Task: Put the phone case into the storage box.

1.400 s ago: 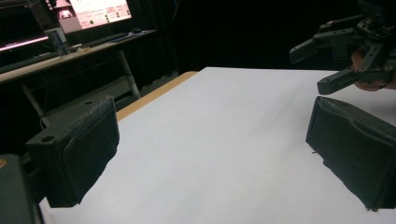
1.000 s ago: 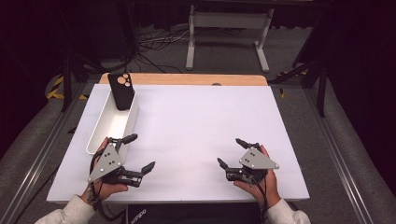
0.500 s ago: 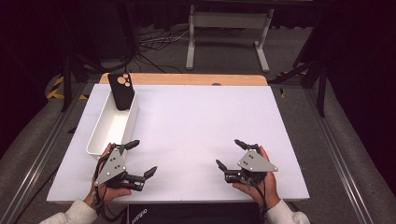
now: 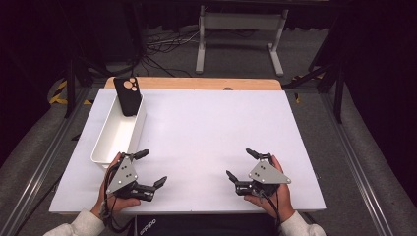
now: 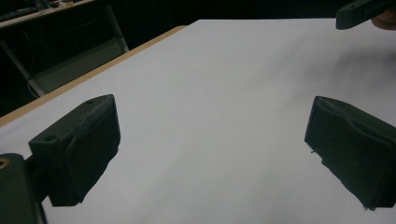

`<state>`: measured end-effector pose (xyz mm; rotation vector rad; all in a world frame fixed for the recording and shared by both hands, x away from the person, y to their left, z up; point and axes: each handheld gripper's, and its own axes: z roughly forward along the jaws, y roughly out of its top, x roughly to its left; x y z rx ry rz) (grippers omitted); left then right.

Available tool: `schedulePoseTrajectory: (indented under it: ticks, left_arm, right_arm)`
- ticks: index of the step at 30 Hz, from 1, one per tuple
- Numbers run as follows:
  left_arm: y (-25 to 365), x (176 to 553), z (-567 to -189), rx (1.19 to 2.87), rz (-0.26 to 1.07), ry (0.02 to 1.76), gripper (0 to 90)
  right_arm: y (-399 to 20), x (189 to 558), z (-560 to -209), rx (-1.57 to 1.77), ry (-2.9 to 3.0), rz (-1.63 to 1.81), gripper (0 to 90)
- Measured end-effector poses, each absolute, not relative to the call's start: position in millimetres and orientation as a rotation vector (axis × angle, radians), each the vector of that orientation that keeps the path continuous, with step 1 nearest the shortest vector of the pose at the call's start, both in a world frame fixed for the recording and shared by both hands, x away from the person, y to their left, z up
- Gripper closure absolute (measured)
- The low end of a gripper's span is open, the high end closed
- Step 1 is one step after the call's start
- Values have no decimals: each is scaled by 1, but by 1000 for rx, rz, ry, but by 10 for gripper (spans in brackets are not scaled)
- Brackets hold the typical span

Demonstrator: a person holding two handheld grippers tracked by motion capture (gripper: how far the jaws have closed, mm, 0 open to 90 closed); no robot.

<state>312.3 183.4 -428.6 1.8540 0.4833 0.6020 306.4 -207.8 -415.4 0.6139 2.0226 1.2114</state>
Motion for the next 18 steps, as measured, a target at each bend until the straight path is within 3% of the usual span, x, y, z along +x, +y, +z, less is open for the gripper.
schedulePoseTrajectory:
  ticks: [18]
  left_arm:
    - [183, 310, -427, 1847, 608, 477, 44]
  right_arm:
    - [-205, 302, -415, 594, 2026, 1210, 116]
